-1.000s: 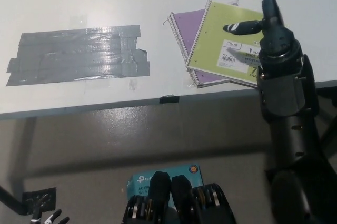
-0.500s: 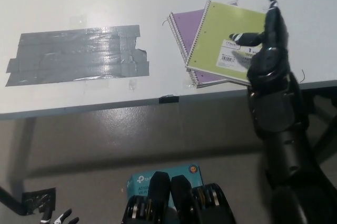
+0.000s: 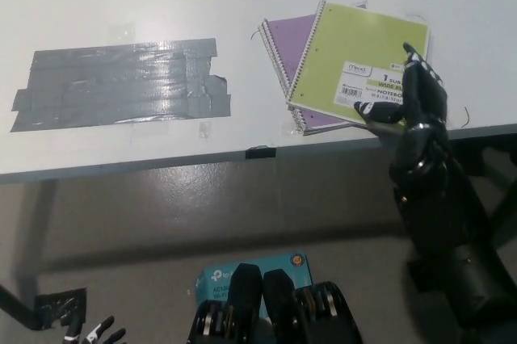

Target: The robot uses its right hand to align two notebooks stacked together until they are fully overlapped

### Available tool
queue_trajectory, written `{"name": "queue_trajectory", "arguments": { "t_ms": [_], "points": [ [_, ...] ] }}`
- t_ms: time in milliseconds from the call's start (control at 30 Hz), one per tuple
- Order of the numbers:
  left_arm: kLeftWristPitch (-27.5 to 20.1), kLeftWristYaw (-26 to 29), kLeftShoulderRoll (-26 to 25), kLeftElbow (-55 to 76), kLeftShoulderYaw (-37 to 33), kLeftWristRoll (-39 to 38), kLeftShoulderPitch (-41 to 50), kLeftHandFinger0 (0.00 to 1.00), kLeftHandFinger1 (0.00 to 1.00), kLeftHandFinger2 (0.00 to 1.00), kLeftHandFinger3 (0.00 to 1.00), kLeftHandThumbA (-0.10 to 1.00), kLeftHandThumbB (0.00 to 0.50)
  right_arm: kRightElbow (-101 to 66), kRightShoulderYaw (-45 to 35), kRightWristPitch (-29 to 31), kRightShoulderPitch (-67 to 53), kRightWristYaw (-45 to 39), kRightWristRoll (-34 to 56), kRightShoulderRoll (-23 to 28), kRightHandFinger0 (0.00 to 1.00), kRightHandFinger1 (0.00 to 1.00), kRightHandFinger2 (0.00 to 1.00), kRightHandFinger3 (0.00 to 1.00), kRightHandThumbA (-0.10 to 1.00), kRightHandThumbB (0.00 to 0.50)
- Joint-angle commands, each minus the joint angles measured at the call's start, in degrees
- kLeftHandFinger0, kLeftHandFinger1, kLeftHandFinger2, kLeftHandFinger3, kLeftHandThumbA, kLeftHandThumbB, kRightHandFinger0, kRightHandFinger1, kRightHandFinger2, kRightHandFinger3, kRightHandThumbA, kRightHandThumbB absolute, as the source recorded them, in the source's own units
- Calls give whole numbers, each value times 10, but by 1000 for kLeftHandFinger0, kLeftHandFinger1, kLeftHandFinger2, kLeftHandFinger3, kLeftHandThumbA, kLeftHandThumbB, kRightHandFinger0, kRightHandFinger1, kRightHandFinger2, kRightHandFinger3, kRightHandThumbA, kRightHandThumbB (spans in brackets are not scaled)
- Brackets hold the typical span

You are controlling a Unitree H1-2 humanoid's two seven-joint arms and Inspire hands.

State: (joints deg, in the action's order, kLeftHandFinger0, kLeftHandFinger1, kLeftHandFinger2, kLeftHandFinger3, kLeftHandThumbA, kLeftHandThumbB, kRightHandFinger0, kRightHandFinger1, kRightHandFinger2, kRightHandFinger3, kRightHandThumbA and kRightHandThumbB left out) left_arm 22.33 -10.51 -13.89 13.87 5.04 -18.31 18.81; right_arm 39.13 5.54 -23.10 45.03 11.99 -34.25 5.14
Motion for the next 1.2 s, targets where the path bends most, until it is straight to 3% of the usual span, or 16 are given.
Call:
{"name": "queue_trajectory", "arguments": {
  "t_ms": [0,100,367,433,667,767,1033,1167],
  "points": [
    [-26,-11,-4,9,-1,6,5,953,1000,1000,1000,1000,500,-1,7,-5,7,-14,20,9,1000,1000,1000,1000,1000,274],
    [-27,-8,-1,7,-4,11,1,921,985,1000,1000,1000,500,-5,13,-22,1,-26,22,6,1000,1000,1000,1000,1000,311],
    [-36,-10,2,2,-4,9,-5,925,995,1000,1000,1000,500,-5,75,-20,-1,-26,-2,-13,1000,1000,1000,1000,1000,306],
    [-37,-11,4,1,-3,6,-6,924,998,1000,1000,1000,500,-9,86,-15,1,-30,0,-12,1000,1000,1000,1000,1000,342],
    [-45,-13,4,-1,-6,11,-7,921,993,1000,1000,1000,500,-15,165,-33,19,-62,-44,30,1000,1000,1000,1000,1000,340],
    [-48,-14,2,-3,-8,14,-8,999,993,1000,1000,1000,500,-19,187,-29,18,-69,-50,49,1000,1000,1000,1000,1000,319],
    [-51,-19,2,-2,-9,8,-8,1000,998,1000,1000,1000,500,-25,257,-29,5,-109,-84,104,1000,1000,1000,1000,1000,345],
    [-44,-19,1,1,-13,9,-9,1000,1000,1000,1000,1000,500,-9,304,-10,8,-117,-109,119,1000,1000,1000,1000,1000,380]
  ]
}}
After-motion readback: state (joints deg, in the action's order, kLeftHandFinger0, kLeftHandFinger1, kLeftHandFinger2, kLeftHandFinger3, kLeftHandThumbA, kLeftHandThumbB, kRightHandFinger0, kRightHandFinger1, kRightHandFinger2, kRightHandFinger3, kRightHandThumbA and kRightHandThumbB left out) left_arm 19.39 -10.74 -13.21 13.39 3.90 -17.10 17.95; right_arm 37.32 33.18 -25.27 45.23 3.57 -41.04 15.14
